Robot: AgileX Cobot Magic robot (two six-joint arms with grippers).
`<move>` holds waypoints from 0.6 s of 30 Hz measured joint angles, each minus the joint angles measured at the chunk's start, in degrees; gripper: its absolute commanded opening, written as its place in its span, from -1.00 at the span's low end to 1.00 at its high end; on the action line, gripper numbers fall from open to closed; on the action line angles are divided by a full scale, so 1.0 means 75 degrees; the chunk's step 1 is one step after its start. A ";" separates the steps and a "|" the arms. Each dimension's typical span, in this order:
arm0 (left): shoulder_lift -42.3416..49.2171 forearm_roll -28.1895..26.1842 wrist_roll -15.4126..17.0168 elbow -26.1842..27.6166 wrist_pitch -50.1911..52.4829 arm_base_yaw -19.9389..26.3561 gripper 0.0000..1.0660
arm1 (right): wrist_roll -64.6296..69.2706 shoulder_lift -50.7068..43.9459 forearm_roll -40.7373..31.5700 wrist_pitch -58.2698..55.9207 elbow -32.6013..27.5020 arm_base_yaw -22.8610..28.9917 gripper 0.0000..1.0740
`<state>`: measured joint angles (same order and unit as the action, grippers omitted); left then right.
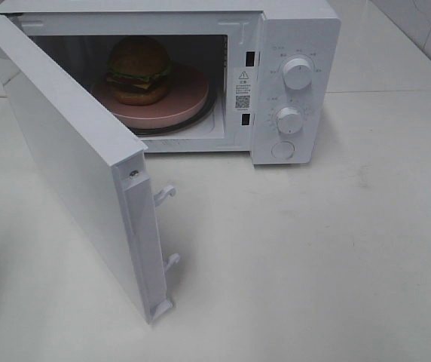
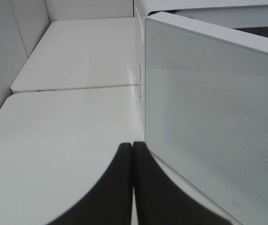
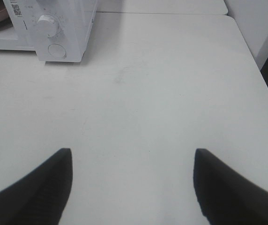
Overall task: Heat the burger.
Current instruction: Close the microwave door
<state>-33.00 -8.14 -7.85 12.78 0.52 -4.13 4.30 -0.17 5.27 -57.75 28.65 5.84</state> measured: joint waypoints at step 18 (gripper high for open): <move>-0.2674 0.0924 0.0672 -0.0092 0.2765 -0.0183 -1.00 | 0.0000 0.0000 0.0000 0.0000 0.0000 0.0000 0.33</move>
<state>-53.06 -1.20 -2.81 12.09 21.26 -5.50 4.30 -0.17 5.27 -57.75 28.65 5.84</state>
